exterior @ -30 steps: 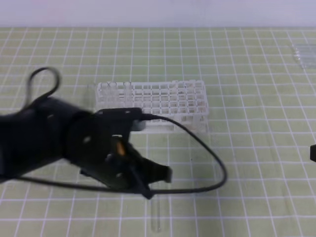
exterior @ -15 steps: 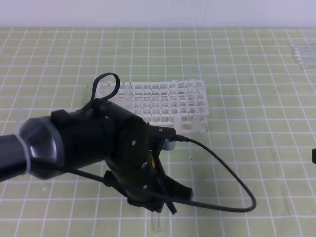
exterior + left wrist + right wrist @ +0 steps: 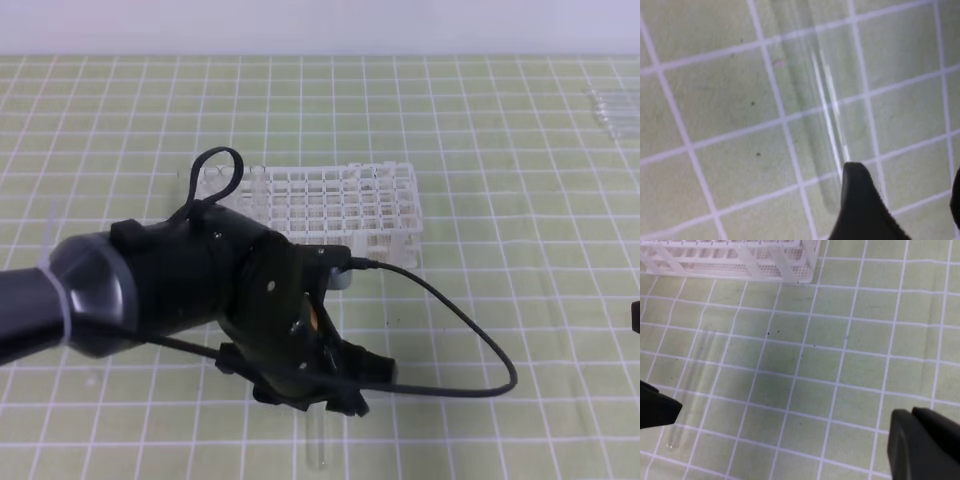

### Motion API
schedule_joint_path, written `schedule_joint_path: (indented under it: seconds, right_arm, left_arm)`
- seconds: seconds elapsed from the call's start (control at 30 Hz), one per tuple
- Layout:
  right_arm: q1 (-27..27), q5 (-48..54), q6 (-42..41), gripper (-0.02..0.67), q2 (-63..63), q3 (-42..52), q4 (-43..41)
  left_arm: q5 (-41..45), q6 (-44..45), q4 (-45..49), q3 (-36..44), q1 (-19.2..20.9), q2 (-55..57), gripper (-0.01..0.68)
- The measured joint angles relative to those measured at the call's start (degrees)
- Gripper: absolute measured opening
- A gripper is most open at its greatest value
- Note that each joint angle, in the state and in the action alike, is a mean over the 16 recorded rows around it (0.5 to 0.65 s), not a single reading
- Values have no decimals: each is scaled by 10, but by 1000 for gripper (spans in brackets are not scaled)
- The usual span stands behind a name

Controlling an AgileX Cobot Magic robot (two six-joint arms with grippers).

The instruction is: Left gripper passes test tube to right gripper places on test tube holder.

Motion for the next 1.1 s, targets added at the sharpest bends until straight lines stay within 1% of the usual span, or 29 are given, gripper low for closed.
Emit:
schedule_joint_path:
  seconds: [0.27, 0.57, 1.1]
  right_arm:
    - [0, 0, 0, -2, 0, 0, 0]
    - [0, 0, 0, -2, 0, 0, 0]
    - [0, 0, 0, -2, 0, 0, 0]
  left_arm:
    - [51, -39, 31, -37, -1, 34, 35]
    - [93, -62, 58, -72, -1, 77, 35]
    - [78, -64, 77, -76, -15, 114, 35]
